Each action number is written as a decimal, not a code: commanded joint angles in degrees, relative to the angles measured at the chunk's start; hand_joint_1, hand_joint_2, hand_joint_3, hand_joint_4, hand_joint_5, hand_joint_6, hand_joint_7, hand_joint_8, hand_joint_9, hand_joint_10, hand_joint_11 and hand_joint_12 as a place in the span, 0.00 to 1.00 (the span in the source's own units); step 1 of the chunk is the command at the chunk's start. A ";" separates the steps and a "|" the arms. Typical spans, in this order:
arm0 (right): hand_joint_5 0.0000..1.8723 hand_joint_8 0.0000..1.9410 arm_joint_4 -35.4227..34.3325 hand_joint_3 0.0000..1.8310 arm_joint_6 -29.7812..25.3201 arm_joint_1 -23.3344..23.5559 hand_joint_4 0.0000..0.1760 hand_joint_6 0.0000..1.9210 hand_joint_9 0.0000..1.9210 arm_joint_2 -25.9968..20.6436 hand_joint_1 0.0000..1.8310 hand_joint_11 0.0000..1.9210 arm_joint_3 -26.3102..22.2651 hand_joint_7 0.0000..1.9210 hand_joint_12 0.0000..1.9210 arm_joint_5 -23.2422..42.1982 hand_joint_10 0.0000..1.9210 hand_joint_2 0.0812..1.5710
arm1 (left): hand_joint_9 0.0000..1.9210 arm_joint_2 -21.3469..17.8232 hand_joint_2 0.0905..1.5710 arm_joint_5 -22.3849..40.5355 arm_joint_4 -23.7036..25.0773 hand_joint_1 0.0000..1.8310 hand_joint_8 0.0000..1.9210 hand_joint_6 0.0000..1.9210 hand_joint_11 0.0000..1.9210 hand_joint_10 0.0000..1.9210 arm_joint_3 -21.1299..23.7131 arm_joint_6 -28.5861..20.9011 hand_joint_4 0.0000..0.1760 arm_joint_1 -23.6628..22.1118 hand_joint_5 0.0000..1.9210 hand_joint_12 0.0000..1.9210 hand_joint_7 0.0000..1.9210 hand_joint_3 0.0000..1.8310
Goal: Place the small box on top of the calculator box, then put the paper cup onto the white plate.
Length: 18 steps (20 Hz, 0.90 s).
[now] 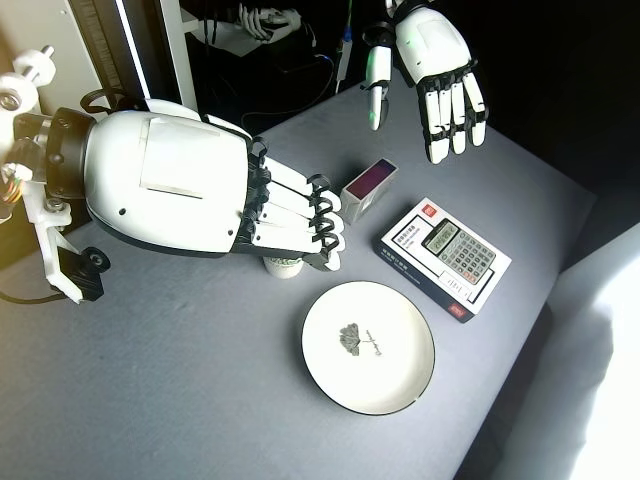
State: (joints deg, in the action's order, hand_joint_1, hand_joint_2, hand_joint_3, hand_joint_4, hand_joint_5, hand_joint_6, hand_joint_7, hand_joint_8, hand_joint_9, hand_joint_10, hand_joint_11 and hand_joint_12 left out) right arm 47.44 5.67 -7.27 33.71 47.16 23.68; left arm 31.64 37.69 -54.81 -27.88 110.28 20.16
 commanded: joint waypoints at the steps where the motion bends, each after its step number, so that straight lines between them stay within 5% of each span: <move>1: 0.09 0.00 -2.10 0.01 -0.59 0.95 0.00 0.00 0.08 -0.62 0.00 0.00 -0.13 0.09 0.24 4.19 0.01 0.85 | 0.05 -0.46 0.79 4.34 2.15 0.00 0.00 0.00 0.00 0.00 -0.39 -0.09 0.00 -0.80 0.06 0.10 0.06 0.01; 5: 0.11 0.00 -2.10 0.00 -0.60 0.95 0.00 0.00 0.08 -0.62 0.00 0.00 -0.13 0.11 0.27 4.18 0.00 0.88 | 0.05 -0.47 0.80 4.39 1.94 0.00 0.00 0.00 0.00 0.00 -0.35 0.04 0.00 -0.79 0.08 0.15 0.07 0.00; 13: 0.15 0.00 -2.10 0.00 -0.60 0.95 0.00 0.00 0.12 -0.62 0.00 0.00 -0.13 0.15 0.35 4.18 0.01 0.89 | 0.04 -0.46 0.78 4.25 -1.70 0.00 0.00 0.00 0.00 0.00 0.58 2.46 0.00 -0.75 0.07 0.10 0.07 0.00; 16: 0.14 0.00 -2.10 0.00 -0.60 0.95 0.00 0.00 0.11 -0.61 0.00 0.00 -0.13 0.14 0.32 4.18 0.00 0.90 | 0.06 -0.21 0.69 4.26 -1.97 0.14 0.00 0.00 0.00 0.00 0.79 2.52 0.00 -0.08 0.08 0.19 0.08 0.00; 18: 0.14 0.00 -2.10 0.00 -0.60 0.96 0.00 0.00 0.10 -0.61 0.00 0.00 -0.13 0.13 0.30 4.18 0.00 0.90 | 0.04 0.04 0.69 4.84 0.03 0.19 0.00 0.00 0.00 0.00 1.11 -0.88 0.00 2.25 0.04 0.16 0.05 0.00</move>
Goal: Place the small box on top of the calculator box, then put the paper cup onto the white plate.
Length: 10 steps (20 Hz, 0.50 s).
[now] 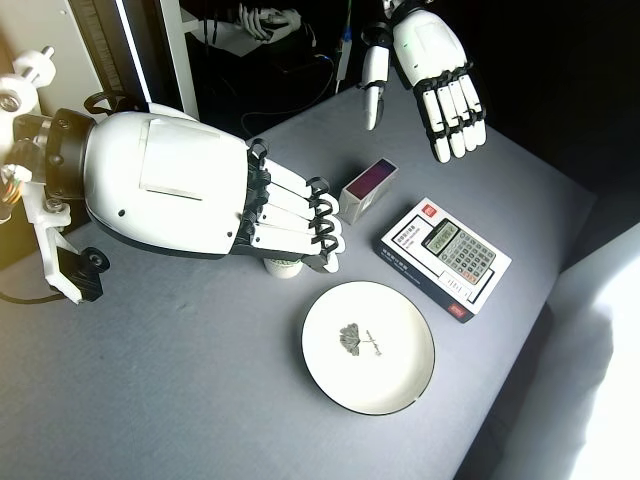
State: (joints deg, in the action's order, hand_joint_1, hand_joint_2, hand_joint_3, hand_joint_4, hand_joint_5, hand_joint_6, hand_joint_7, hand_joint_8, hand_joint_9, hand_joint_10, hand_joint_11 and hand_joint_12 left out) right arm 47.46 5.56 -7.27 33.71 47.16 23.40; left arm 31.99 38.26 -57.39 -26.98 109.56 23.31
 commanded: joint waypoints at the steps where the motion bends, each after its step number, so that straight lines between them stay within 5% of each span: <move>1: 0.14 0.00 -2.11 0.00 -0.49 0.96 0.00 0.00 0.10 -0.61 0.00 0.00 -0.13 0.13 0.30 4.47 0.00 0.90 | 0.04 -0.21 0.69 5.33 3.07 0.19 0.00 0.00 0.00 0.00 0.75 -0.76 0.00 0.54 0.04 0.16 0.05 0.00; 5: 0.13 0.00 -2.11 0.00 -0.49 0.96 0.00 0.00 0.10 -0.61 0.00 0.00 -0.13 0.13 0.29 4.47 0.00 0.90 | 0.04 1.02 0.67 15.29 3.30 0.29 0.00 0.00 0.00 0.00 3.94 -4.64 0.00 7.71 0.04 0.15 0.05 0.00; 6: 0.15 0.00 -2.11 0.00 -0.49 0.96 0.00 0.00 0.11 -0.61 0.00 0.00 -0.13 0.14 0.31 4.47 0.00 0.90 | 0.05 1.66 0.64 17.37 3.29 0.46 0.00 0.00 0.00 0.00 4.41 -5.69 0.00 9.43 0.04 0.17 0.05 0.00; 7: 0.15 0.00 -2.11 0.00 -0.49 0.96 0.00 0.00 0.11 -0.61 0.00 0.00 -0.13 0.14 0.31 4.47 0.00 0.90 | 0.05 2.21 0.64 18.03 3.15 0.46 0.00 0.00 0.00 0.00 4.56 -6.28 0.00 10.45 0.04 0.17 0.05 0.00; 9: 0.14 0.00 -2.11 0.00 -0.49 0.96 0.00 0.00 0.11 -0.60 0.00 0.00 -0.15 0.13 0.32 4.47 0.00 0.90 | 0.02 3.74 0.64 18.94 2.81 0.60 0.00 0.00 0.00 0.00 4.55 -7.39 0.00 12.37 0.00 0.00 0.00 0.00; 10: 0.13 0.00 -2.11 0.00 -0.49 0.96 0.00 0.00 0.10 -0.59 0.00 0.00 -0.15 0.13 0.29 4.47 0.00 0.90 | 0.02 4.54 0.64 19.14 2.63 0.61 0.00 0.00 0.01 0.00 4.47 -7.58 0.00 13.07 0.00 0.01 0.01 0.00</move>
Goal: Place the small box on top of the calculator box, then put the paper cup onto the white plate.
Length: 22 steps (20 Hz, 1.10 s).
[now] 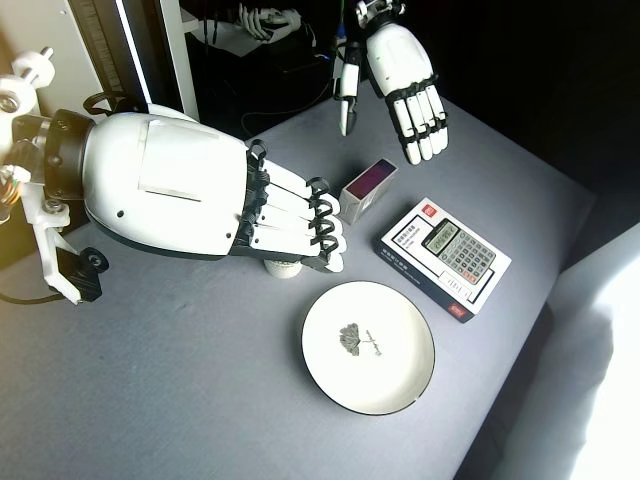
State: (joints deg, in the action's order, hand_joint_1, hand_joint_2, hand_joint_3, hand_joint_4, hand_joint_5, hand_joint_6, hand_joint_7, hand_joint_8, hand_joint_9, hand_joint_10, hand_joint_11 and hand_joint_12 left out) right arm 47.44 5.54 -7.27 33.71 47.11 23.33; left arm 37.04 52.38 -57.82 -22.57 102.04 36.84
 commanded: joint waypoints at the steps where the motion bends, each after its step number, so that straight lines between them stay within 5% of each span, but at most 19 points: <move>1: 0.14 0.00 -2.09 0.00 -0.46 0.96 0.00 0.01 0.10 -0.59 0.00 0.00 -0.11 0.13 0.29 4.54 0.01 0.90 | 0.02 0.39 0.64 5.07 3.01 0.61 0.00 0.00 0.01 0.00 -0.15 -0.18 0.00 0.04 0.00 0.01 0.01 0.00; 10: 0.14 0.00 -2.09 0.00 -0.75 0.96 0.00 0.00 0.10 -0.59 0.00 0.00 -0.15 0.12 0.32 4.54 0.00 0.90 | 0.03 7.79 0.69 5.08 3.12 0.58 0.00 0.00 0.00 0.00 -4.16 -0.65 0.00 0.08 0.02 0.06 0.02 0.00; 22: 0.15 0.00 -2.09 0.00 -1.47 0.96 0.00 0.00 0.12 -0.58 0.00 0.00 -0.24 0.14 0.39 4.54 0.00 0.91 | 0.03 12.94 0.71 4.49 4.19 0.58 0.00 0.00 0.01 0.00 -10.47 -1.66 0.00 -0.75 0.02 0.02 0.03 0.00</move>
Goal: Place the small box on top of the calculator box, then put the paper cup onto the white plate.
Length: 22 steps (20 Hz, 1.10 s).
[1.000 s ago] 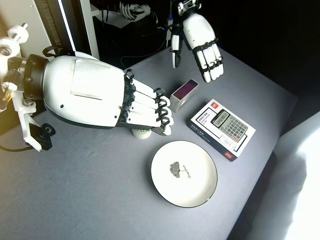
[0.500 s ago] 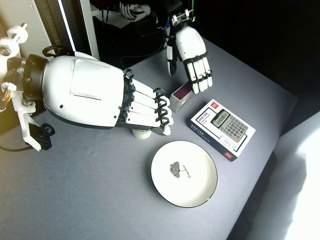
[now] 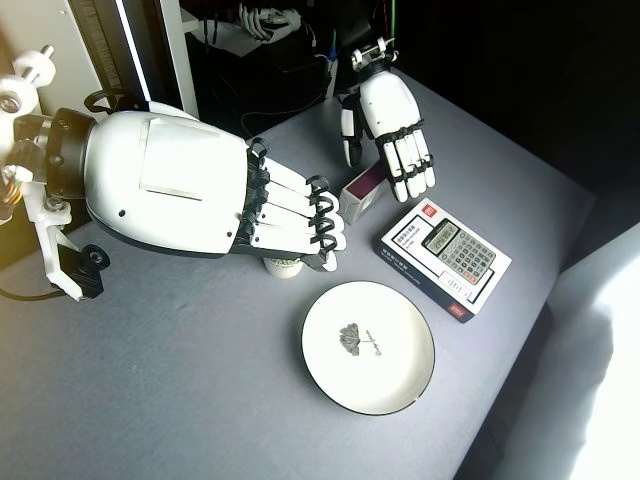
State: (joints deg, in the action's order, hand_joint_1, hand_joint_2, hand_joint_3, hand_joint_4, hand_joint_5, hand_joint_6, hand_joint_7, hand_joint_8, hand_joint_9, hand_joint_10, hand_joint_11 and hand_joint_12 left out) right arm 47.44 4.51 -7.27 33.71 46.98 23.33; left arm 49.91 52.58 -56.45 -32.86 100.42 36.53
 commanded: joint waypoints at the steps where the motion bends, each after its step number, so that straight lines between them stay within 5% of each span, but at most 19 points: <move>1: 0.16 0.00 -2.09 0.00 -0.45 0.96 0.00 0.01 0.12 -0.58 0.00 0.00 -0.11 0.14 0.39 4.54 0.01 0.91 | 0.03 0.24 0.71 4.19 2.81 0.58 0.00 0.00 0.00 0.00 -0.20 -0.03 0.00 -0.44 0.01 0.02 0.03 0.00; 9: 0.17 0.00 -2.09 0.00 -0.45 0.95 0.00 0.00 0.13 -0.58 0.00 0.00 -0.11 0.15 0.41 4.54 0.00 0.90 | 0.06 2.06 0.73 3.18 2.81 0.62 0.00 0.00 0.00 0.00 -1.10 0.05 0.00 1.26 0.06 0.12 0.06 0.00; 10: 0.16 0.00 -2.09 0.00 -0.45 0.95 0.00 0.00 0.13 -0.58 0.00 0.00 -0.11 0.15 0.41 4.54 0.01 0.90 | 0.08 2.20 0.74 3.17 2.81 0.63 0.01 0.00 0.00 0.01 -1.27 -0.02 0.00 1.40 0.08 0.16 0.08 0.00; 13: 0.16 0.00 -2.09 0.00 -0.46 0.95 0.00 0.00 0.12 -0.57 0.00 0.00 -0.12 0.15 0.37 4.54 0.00 0.91 | 0.30 3.23 0.77 2.46 2.81 0.66 0.01 0.01 0.03 0.03 -2.86 -0.25 0.00 1.78 0.27 0.54 0.32 0.00; 16: 0.18 0.00 -2.09 0.00 -0.48 0.95 0.00 0.00 0.13 -0.57 0.00 0.00 -0.12 0.16 0.40 4.54 0.00 0.91 | 0.36 3.75 0.78 1.91 2.82 0.66 0.01 0.01 0.10 0.04 -3.99 -0.50 0.00 1.85 0.33 0.56 0.39 0.00; 17: 0.18 0.00 -2.09 0.00 -0.50 0.95 0.00 0.00 0.13 -0.57 0.00 0.00 -0.13 0.16 0.41 4.54 0.00 0.91 | 0.32 3.78 0.79 1.91 2.82 0.71 0.70 0.63 0.18 0.70 -4.16 -0.53 0.00 1.91 0.32 0.65 0.42 0.00; 20: 0.17 0.00 -2.09 0.00 -0.57 0.95 0.00 0.00 0.12 -0.58 0.00 0.00 -0.14 0.15 0.39 4.53 0.00 0.91 | 0.32 3.78 0.78 1.83 2.82 0.67 0.75 0.63 0.20 0.66 -4.13 -0.53 0.00 1.95 0.35 0.70 0.43 0.00; 22: 0.18 0.01 -2.09 0.00 -0.60 0.94 0.00 0.00 0.15 -0.58 0.00 0.00 -0.14 0.17 0.44 4.53 0.01 0.91 | 0.34 3.70 0.78 1.81 2.76 0.65 0.76 0.63 0.19 0.53 -3.93 -0.53 0.00 1.89 0.36 0.68 0.43 0.00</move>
State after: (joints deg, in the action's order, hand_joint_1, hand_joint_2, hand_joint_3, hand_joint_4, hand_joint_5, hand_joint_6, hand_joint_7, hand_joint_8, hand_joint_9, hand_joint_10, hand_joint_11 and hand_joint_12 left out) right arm 47.44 4.45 -7.27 33.71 46.98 23.33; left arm 53.71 50.85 -55.92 -36.91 99.90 38.46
